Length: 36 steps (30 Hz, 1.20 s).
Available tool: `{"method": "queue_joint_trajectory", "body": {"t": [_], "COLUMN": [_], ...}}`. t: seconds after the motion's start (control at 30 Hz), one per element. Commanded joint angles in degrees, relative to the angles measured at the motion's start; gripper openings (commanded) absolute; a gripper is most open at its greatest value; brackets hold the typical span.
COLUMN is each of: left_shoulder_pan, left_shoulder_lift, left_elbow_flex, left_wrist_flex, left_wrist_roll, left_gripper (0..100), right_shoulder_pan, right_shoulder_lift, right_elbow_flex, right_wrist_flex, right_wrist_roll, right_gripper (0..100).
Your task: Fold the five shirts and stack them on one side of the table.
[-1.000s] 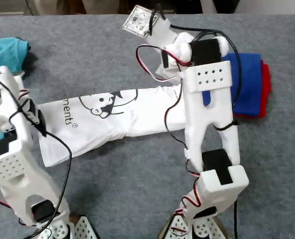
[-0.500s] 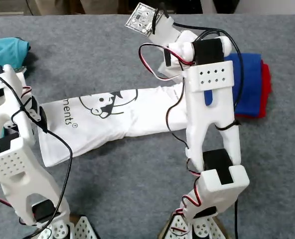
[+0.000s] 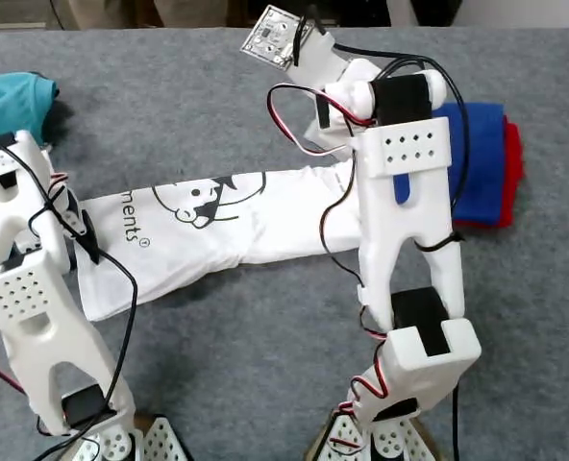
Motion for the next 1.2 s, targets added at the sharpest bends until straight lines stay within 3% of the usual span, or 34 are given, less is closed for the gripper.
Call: {"method": "queue_joint_trajectory", "body": {"t": [0.0,0.17,0.43,0.77,1.17], "left_shoulder_pan": [0.53,0.70,0.97,0.35,-1.85], "left_shoulder_lift": [2.42,4.53,4.70,3.21,-16.75], "left_elbow_flex": [-3.52,-3.60,-5.10,-17.23,-11.78], "left_wrist_flex": [0.00,0.00,-0.26,3.60,3.60], "left_wrist_roll": [3.08,7.21,7.12,5.27,2.37], "left_gripper": [15,10,2,2,2], "right_shoulder_pan": [1.01,1.01,1.01,1.19,7.43], "right_shoulder_lift": [-3.47,-3.56,-3.56,-6.37,-11.38], "right_elbow_flex": [-0.48,-0.48,-0.57,-0.31,-0.57], "right_wrist_flex": [-1.05,-1.05,-1.05,-0.97,-1.23], "right_wrist_roll": [0.26,0.18,0.18,0.18,0.00], "right_gripper": [0.2,0.2,0.2,0.2,0.2]}}
